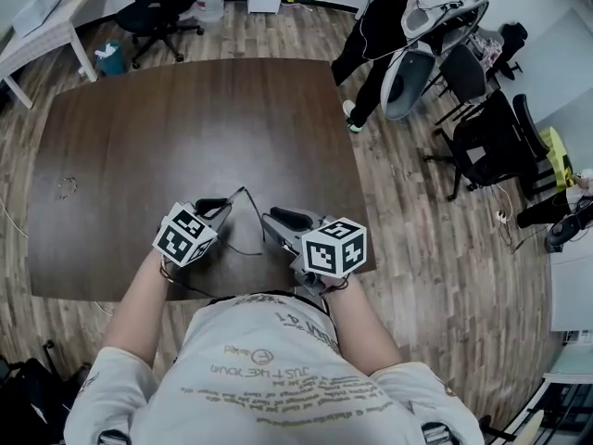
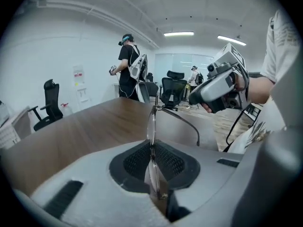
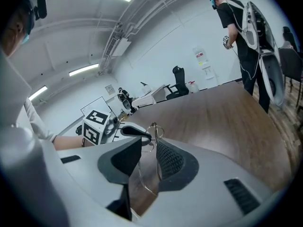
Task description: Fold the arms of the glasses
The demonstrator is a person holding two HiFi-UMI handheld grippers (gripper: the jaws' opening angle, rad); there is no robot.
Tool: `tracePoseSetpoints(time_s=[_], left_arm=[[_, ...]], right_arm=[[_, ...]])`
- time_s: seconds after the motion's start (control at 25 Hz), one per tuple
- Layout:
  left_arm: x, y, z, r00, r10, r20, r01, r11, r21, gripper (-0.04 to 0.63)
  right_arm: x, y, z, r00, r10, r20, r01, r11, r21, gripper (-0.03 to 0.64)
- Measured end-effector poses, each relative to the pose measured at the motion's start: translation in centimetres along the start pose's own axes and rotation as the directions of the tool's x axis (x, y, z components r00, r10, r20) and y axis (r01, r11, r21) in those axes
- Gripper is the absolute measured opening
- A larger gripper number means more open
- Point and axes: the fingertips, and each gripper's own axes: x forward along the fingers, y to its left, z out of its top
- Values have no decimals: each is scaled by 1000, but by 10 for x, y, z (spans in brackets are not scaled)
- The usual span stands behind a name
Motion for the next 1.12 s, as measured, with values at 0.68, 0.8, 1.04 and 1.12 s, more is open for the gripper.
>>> tracePoseSetpoints(time_s=[0.68, 0.8, 1.04, 1.12], left_arm=[[-7, -17, 29, 998, 10, 67, -18, 994, 110, 43], [-10, -16, 32, 998, 12, 66, -20, 993, 118, 41], [-5, -17, 34, 997, 0, 79, -7, 995, 97, 42], [-5, -18, 36, 997, -4, 83, -3, 996, 86, 43]], right_arm=[[6, -7, -24, 990, -82, -113, 70, 992, -107, 59], [8, -6, -24, 989, -88, -116, 74, 990, -118, 41], [8, -8, -22, 990, -82, -115, 67, 990, -126, 32], [7, -9, -21, 990, -78, -113, 64, 990, -123, 32]])
